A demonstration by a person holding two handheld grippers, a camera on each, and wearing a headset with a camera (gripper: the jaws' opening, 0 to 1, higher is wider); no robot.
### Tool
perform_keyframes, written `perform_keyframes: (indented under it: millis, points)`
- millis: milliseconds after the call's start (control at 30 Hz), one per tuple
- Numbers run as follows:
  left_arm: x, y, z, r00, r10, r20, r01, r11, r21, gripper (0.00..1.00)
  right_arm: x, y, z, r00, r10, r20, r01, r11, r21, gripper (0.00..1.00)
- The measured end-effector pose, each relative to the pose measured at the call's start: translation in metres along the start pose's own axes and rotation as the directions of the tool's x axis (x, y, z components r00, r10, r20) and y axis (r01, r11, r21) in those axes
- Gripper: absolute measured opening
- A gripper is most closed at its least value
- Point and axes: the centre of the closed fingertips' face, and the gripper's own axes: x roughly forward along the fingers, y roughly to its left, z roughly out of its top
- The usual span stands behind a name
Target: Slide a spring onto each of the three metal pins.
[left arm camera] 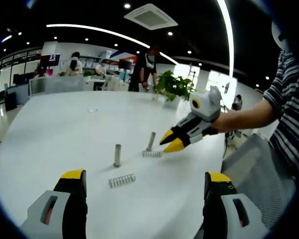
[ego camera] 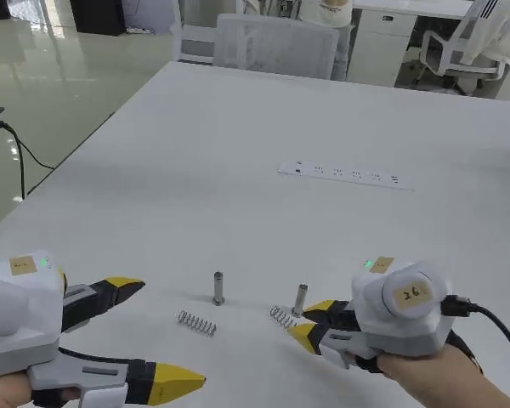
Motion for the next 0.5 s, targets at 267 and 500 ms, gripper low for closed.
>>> perform_keyframes:
  millis: [267,500]
  points:
    - [0.001,-0.003,-0.002,0.9999,-0.008,-0.008,0.008,1.000,-0.001,0.95,0.015,-0.002,-0.015,0.9980,0.001,-0.064,-0.004,0.999,-0.045,0.14]
    - [0.004,-0.006,-0.004,0.9998,-0.014,-0.013,0.014,1.000,-0.004,0.95,0.019,-0.005,-0.021,0.9971,-0.005,-0.076,0.001,0.998,-0.056,0.09]
